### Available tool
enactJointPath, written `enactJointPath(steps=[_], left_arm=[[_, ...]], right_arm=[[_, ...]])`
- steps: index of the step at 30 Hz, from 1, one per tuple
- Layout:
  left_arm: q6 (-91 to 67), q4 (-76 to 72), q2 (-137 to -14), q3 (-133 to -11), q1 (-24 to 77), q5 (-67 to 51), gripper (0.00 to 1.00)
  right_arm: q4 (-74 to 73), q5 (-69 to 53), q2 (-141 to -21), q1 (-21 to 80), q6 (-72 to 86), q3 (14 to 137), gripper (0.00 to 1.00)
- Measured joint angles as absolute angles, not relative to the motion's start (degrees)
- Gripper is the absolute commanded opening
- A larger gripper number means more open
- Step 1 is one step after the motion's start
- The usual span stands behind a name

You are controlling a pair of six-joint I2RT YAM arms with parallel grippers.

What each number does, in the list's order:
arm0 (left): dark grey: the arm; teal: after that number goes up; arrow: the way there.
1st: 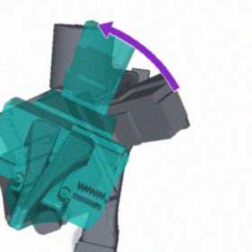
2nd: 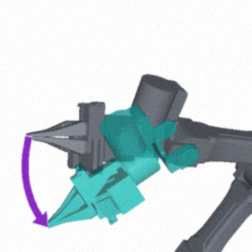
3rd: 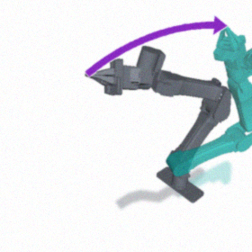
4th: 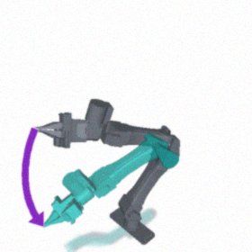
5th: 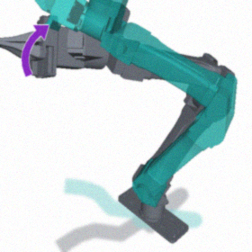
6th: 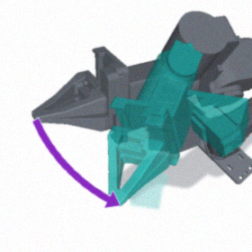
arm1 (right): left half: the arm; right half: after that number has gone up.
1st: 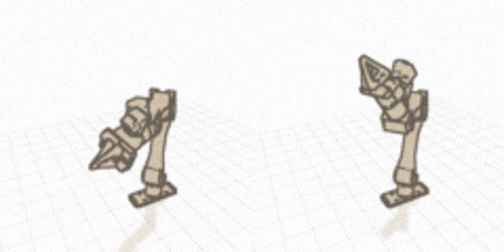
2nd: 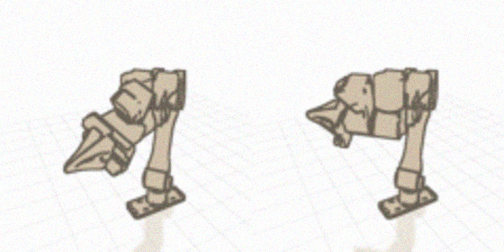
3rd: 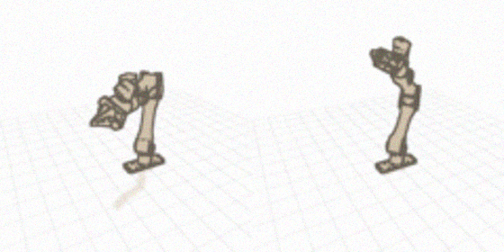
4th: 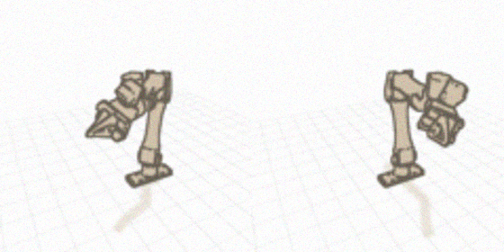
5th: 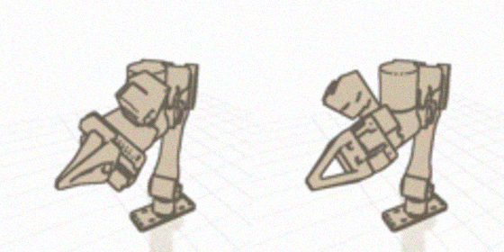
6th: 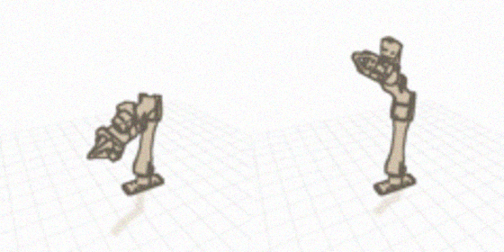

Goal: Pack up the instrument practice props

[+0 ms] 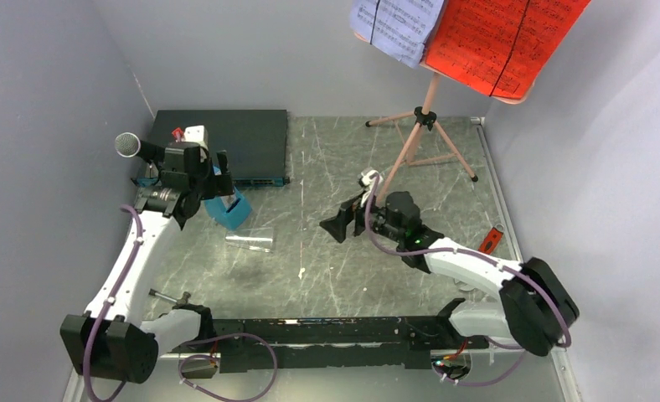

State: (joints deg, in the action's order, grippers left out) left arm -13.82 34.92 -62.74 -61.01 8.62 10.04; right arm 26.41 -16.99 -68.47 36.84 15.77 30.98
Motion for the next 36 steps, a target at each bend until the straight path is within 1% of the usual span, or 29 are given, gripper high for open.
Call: enactJointPath(steps=[8, 13, 17, 28, 32, 36], left_arm=[[-14.26, 34.87, -70.19, -64.77, 7.40, 7.31, 0.94], [-14.31, 35.07, -73.78, -64.90, 4.97, 3.88, 0.94], [-14.26, 35.38, -76.47, -67.37, 3.77, 1.89, 0.94], [-12.03, 35.38, -78.28, -68.38, 3.29, -1.85, 0.66], [-11.11, 35.42, -78.28, -68.36, 3.36, -4.21, 0.63], [-9.82, 35.29, -78.15, -67.88, 4.43, -7.05, 0.62]], right_arm=[[30.28, -16.99, -78.08, 43.57, 13.45, 35.57, 1.00], [30.92, -17.06, -81.43, 46.87, 11.11, 37.93, 1.00], [30.85, -17.06, -83.20, 48.97, 9.26, 39.18, 1.00], [29.78, -16.99, -87.77, 51.57, 5.74, 42.41, 1.00], [28.97, -16.69, -88.53, 52.80, 4.51, 43.29, 1.00], [28.16, -15.53, -89.32, 54.87, 2.94, 44.47, 1.00]])
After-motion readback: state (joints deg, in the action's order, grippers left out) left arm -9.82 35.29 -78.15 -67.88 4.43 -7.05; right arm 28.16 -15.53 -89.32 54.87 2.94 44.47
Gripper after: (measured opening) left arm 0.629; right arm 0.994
